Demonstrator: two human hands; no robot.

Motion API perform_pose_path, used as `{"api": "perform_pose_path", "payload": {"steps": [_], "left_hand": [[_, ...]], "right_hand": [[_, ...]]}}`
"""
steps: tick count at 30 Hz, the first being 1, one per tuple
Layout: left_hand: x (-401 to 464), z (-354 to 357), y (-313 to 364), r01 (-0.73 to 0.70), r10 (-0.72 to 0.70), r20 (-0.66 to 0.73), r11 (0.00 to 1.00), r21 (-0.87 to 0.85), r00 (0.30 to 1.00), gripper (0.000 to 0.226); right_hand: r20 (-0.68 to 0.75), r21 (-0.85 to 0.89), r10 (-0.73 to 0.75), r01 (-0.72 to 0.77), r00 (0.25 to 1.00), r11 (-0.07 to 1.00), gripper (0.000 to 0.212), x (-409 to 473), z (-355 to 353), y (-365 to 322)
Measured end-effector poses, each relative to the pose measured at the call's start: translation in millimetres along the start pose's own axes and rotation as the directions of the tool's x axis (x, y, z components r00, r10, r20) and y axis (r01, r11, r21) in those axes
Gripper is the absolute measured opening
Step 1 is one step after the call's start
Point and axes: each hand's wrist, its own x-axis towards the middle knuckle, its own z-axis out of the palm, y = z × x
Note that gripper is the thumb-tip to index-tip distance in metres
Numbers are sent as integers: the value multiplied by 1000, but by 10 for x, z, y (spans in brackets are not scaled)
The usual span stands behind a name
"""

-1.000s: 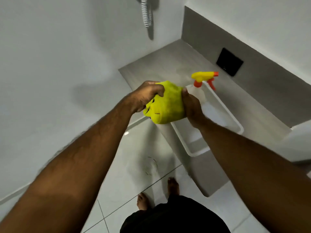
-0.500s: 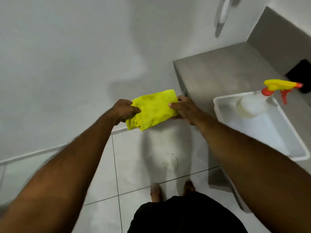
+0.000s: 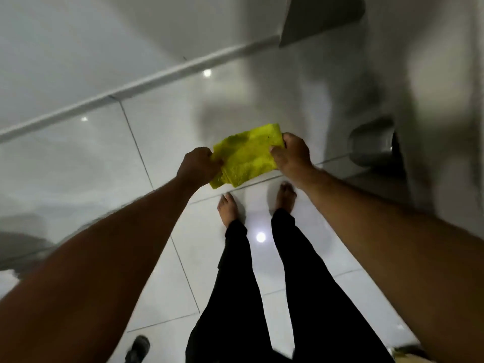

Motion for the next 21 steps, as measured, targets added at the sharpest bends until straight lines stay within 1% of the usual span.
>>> {"api": "perform_pose_path", "payload": {"steps": [3,7,10,13,15,18,19,20,21], "left_hand": [[729,815,-344,-1,-1,64,999,43,998,27],[1630,1802,-681,-16,1,169,996,90,986,26],[2132,2375,-879,-33,5,216,991,128,976,23],[2561,2808,-1009,-42,6,260,990,134,966,23],[2820,3021,-1060,-60,22,283,990,127,959,23],[3098,3162,-1177,-125,75,277,978,166,958,23],[3143,3151,-1237,-153,104,237,969,196,966,28],[3170,3123,-1316,-183,145,164,952,246,976,35],[3193,3086,-1405,-217,203,75,925,312,976,41]], "right_hand": [[-47,-101,57,-62,997,993,20,660,534,739],[-80,-160,122,-134,989,978,19,1493,1160,1607],[-87,-188,141,-155,986,970,20,1937,1495,2061],[-113,-235,166,-189,980,953,9,2299,1727,2390],[-114,-282,163,-189,980,941,9,2534,1852,2557],[-71,-350,111,-129,991,928,22,2876,2042,2651],[-73,-352,103,-123,992,928,27,2971,2113,2654],[-101,-345,111,-140,989,928,34,3043,2172,2657],[-159,-327,132,-178,978,928,42,3090,2226,2655]]}}
